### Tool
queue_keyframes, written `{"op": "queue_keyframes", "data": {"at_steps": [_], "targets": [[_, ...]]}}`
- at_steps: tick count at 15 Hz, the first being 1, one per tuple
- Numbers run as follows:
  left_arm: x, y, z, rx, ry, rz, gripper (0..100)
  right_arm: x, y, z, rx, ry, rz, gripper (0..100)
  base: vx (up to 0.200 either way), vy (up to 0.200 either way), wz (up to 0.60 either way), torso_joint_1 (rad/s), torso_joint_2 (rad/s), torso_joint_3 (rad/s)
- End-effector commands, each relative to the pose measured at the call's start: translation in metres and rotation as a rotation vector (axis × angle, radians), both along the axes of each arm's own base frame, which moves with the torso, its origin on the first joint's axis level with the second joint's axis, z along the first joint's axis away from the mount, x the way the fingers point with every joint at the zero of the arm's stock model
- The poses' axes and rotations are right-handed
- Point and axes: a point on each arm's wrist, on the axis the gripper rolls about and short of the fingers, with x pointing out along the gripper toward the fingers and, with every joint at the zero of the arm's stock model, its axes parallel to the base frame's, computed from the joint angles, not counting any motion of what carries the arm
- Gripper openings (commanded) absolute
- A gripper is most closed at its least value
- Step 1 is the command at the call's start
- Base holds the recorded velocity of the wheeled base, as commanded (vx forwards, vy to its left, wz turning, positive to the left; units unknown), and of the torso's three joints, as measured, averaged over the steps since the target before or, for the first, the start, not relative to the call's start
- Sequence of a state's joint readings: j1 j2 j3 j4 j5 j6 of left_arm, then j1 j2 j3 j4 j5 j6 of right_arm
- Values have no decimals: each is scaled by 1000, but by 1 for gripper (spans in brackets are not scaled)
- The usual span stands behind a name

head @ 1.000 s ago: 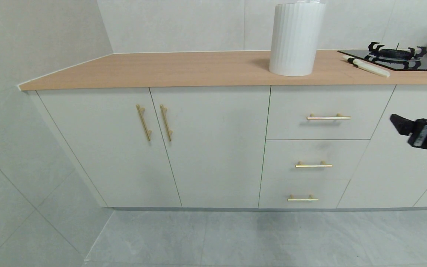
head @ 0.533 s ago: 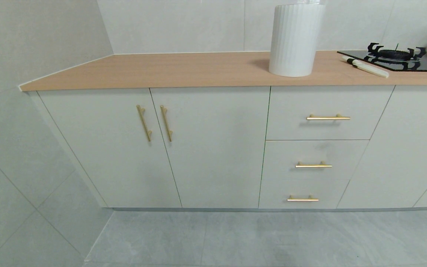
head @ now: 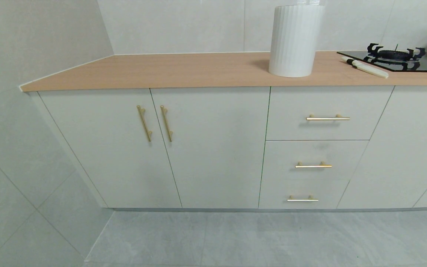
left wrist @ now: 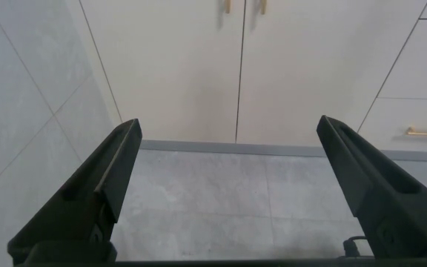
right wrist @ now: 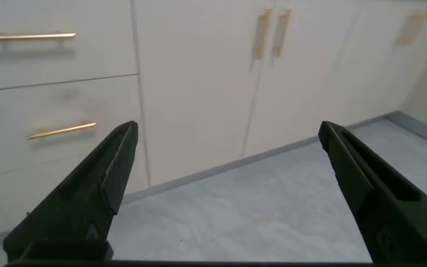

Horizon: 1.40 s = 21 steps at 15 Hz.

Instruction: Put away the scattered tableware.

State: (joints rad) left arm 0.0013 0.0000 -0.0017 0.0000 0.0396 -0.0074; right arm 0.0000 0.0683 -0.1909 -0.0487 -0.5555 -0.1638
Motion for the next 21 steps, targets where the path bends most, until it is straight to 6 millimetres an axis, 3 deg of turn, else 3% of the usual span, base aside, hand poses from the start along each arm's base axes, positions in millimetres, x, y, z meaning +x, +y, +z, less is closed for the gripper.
{"op": "queue_keyframes", "data": {"at_steps": [1, 2, 3, 4, 9, 21], "targets": [[0, 0, 0, 0, 0, 1, 100, -4, 1, -12, 10, -43, 52, 100, 0, 0, 0, 0, 0, 0], [0, 0, 0, 0, 2, 1, 100, -1, 2, -17, 26, -42, 111, 100, 0, 0, 0, 0, 0, 0], [0, 0, 0, 0, 0, 1, 100, 6, 6, -30, 83, -33, 311, 100, 0, 0, 0, 0, 0, 0], [0, 0, 0, 0, 2, 1, 100, 12, 8, -43, 101, 3, 393, 100, 0, 0, 0, 0, 0, 0], [0, 0, 0, 0, 0, 1, 100, 15, 11, -56, 111, 102, 541, 100, 0, 0, 0, 0, 0, 0], [0, 0, 0, 9, 1, 1, 100, 15, 12, -57, 114, 113, 553, 100, 0, 0, 0, 0, 0, 0]]}}
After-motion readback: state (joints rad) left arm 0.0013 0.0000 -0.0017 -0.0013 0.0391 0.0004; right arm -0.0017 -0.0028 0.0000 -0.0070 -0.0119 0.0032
